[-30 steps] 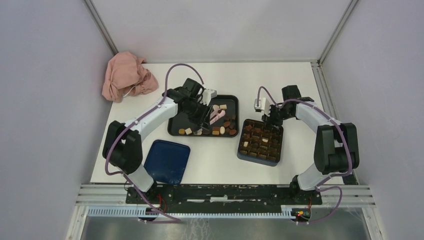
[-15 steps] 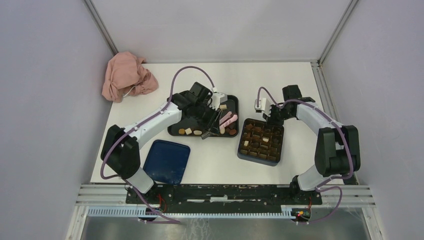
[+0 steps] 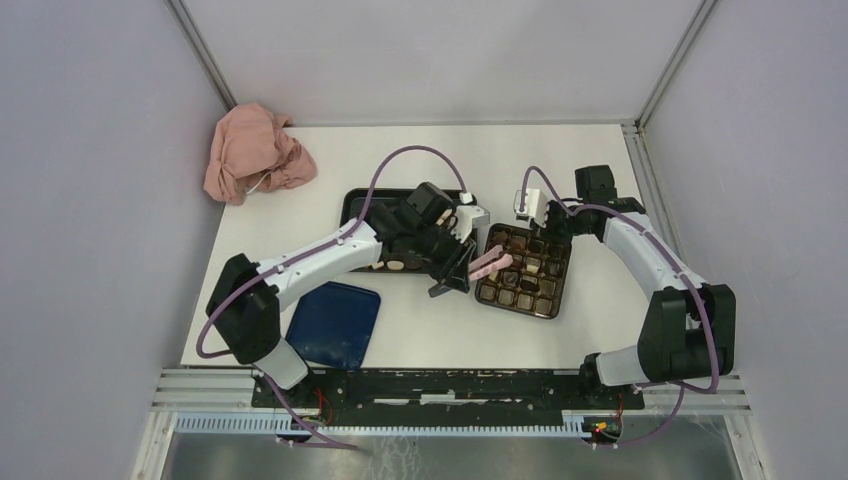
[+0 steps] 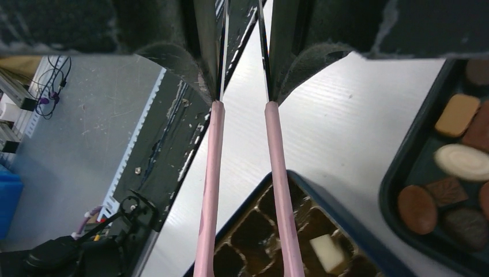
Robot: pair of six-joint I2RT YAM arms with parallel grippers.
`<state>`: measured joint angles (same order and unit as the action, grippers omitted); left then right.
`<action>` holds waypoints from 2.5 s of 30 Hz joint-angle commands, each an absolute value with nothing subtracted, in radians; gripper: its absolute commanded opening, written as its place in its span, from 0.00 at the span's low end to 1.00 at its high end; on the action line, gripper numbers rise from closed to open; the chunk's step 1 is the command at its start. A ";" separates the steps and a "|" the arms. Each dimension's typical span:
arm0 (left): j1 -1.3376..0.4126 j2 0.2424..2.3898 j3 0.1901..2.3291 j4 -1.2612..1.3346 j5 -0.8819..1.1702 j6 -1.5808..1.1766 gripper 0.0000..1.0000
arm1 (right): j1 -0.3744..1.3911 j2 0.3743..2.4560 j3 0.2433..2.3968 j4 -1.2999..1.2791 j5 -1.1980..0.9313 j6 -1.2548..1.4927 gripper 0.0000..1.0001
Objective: Pack the chocolate
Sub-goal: Adjust the packing box at the center of the board, then place the fake chocolate in the packing box.
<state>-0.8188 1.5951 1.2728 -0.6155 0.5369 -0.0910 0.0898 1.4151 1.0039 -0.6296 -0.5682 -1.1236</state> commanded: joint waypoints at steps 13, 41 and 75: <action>-0.943 1.684 1.296 -0.445 0.599 -0.183 0.07 | 0.093 1.357 0.997 -0.582 -0.648 -1.130 0.00; -0.949 1.672 1.288 -0.438 0.568 -0.153 0.07 | 0.094 1.233 0.933 -0.557 -0.724 -1.209 0.00; -1.066 1.886 1.381 -0.362 0.441 -0.180 0.13 | 0.094 1.373 0.983 -0.584 -0.679 -1.149 0.03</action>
